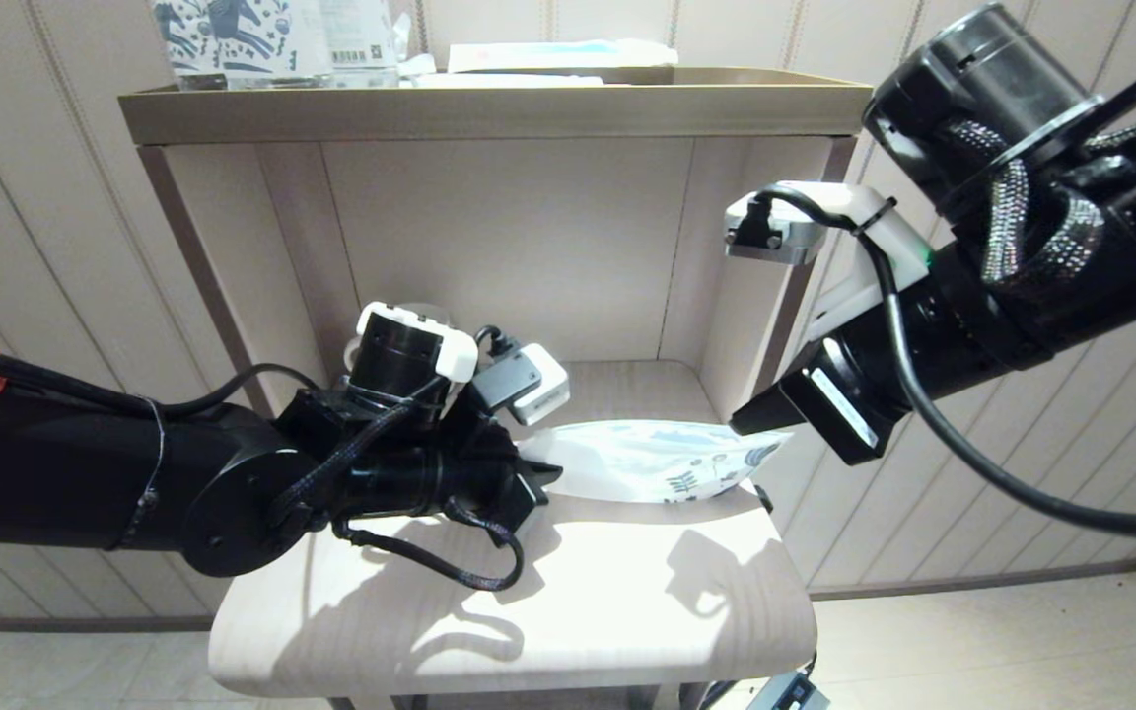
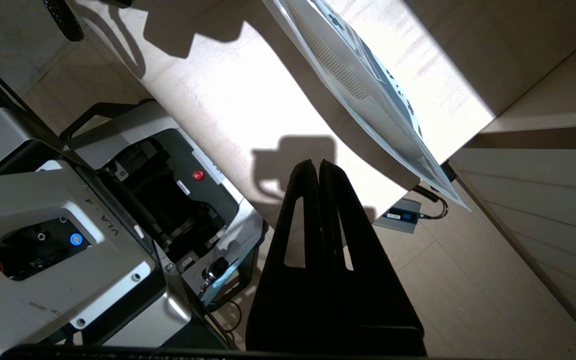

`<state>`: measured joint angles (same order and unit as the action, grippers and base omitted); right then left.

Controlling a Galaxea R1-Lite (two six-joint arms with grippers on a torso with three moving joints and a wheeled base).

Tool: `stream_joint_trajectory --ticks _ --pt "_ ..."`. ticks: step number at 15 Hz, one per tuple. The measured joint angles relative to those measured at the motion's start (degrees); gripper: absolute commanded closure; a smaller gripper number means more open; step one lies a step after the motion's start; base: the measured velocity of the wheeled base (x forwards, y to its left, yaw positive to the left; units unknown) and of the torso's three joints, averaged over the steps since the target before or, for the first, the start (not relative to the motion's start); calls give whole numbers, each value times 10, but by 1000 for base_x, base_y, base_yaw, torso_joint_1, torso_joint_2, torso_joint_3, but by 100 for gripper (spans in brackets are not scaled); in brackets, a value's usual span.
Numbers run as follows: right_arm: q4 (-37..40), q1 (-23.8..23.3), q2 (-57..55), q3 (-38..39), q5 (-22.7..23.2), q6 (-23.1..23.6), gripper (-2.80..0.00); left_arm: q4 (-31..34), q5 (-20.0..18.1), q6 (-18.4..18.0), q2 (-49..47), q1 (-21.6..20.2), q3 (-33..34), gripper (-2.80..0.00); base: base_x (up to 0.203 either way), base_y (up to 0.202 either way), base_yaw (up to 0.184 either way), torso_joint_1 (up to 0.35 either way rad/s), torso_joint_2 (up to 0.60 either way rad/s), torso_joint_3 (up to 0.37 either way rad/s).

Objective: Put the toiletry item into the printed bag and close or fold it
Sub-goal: Hand it to the other hand

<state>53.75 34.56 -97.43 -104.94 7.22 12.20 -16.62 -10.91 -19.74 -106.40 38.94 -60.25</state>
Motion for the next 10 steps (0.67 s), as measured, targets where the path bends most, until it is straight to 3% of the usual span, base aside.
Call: stream_joint_trajectory --ticks 3,4,10 --pt "0 0 3 3 0 0 0 0 0 0 2 0 2 0 0 0 0 0 0 0" --pt "0 1 4 4 0 0 -280 0 0 0 2 0 2 0 0 0 0 0 0 0" --pt "-36 0 13 30 -2 5 -280 0 0 0 5 0 2 0 0 0 0 0 0 0"
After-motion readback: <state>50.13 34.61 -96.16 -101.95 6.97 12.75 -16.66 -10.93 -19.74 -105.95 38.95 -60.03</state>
